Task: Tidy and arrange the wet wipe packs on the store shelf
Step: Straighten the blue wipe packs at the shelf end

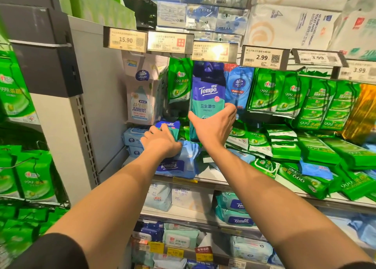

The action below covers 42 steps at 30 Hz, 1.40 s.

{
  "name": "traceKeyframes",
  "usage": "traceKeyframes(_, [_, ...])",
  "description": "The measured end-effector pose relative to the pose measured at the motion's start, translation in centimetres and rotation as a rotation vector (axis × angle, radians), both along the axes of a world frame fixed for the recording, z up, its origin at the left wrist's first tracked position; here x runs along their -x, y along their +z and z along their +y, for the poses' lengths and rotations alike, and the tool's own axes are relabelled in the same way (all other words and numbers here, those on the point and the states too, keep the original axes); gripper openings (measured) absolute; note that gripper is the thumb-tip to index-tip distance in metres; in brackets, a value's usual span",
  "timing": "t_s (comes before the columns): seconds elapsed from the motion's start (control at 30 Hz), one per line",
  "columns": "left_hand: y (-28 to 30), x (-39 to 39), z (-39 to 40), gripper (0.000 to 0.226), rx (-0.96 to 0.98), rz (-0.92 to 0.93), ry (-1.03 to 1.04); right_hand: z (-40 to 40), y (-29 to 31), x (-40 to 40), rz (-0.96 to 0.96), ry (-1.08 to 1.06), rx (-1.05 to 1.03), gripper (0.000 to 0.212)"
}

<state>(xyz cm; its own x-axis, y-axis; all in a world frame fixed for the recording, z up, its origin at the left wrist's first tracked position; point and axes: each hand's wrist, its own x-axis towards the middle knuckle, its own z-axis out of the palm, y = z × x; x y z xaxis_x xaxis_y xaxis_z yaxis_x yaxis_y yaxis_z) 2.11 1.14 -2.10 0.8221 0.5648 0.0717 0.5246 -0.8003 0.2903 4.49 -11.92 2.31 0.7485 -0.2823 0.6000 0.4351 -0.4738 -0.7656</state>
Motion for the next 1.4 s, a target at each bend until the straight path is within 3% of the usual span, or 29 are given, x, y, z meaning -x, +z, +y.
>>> traceKeyframes(0.27, [-0.1, 0.3, -0.3, 0.079, -0.003, -0.009, -0.003, -0.5, -1.1, 1.3, 0.01, 0.009, -0.004, 0.085])
traceKeyframes(0.67, [-0.2, 0.6, -0.6, 0.076, -0.014, -0.01, 0.016, -0.3, 1.6, 3.6, -0.137, 0.037, -0.098, 0.089])
traceKeyframes(1.4, [-0.4, 1.2, -1.0, 0.072, -0.087, -0.039, 0.004, 1.2, 0.6, -0.1, 0.002, -0.016, 0.024, 0.087])
